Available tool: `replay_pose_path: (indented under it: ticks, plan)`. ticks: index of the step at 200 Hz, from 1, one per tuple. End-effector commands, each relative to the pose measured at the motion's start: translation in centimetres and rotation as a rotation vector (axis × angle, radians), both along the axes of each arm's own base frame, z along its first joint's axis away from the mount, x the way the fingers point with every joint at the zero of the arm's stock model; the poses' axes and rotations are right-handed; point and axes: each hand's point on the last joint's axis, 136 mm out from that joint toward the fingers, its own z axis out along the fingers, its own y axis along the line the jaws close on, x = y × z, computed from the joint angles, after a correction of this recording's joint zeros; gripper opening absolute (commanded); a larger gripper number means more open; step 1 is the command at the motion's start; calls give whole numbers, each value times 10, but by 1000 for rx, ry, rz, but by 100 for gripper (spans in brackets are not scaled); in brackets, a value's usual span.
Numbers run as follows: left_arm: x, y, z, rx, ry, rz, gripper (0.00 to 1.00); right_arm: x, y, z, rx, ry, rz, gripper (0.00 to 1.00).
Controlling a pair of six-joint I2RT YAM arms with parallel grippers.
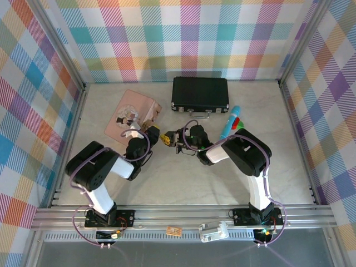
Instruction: Unlock the padlock with the key
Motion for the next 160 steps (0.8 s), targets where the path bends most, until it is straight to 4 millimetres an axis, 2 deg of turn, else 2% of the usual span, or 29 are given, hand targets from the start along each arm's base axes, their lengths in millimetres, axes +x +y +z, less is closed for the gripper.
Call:
replay_pose_path:
  ticks: [1,17,49,66,77,89,125,138,160]
  plan:
    - [-29,-45,-33,98,42,-239,0,3,14,194,599,57,45,0]
    - [-26,-45,-34,123,29,-239,0,4,20,188,627,97,31,0]
    - [-21,-47,-48,139,55,-245,0,8,15,181,626,112,-17,0]
    - [-19,-47,-53,123,76,-246,0,6,14,175,596,89,-5,0]
    - [-17,-44,-52,109,81,-234,0,9,16,168,540,17,45,0]
    - [-15,-38,-50,91,91,-209,0,12,17,155,473,-62,102,0]
    - [-14,-23,-55,100,183,-143,0,16,8,84,155,-252,211,1]
    - [-14,-17,-54,104,205,-112,0,20,0,69,79,-312,215,7]
    - [-13,-13,-51,106,245,-82,0,22,-5,56,13,-403,227,14]
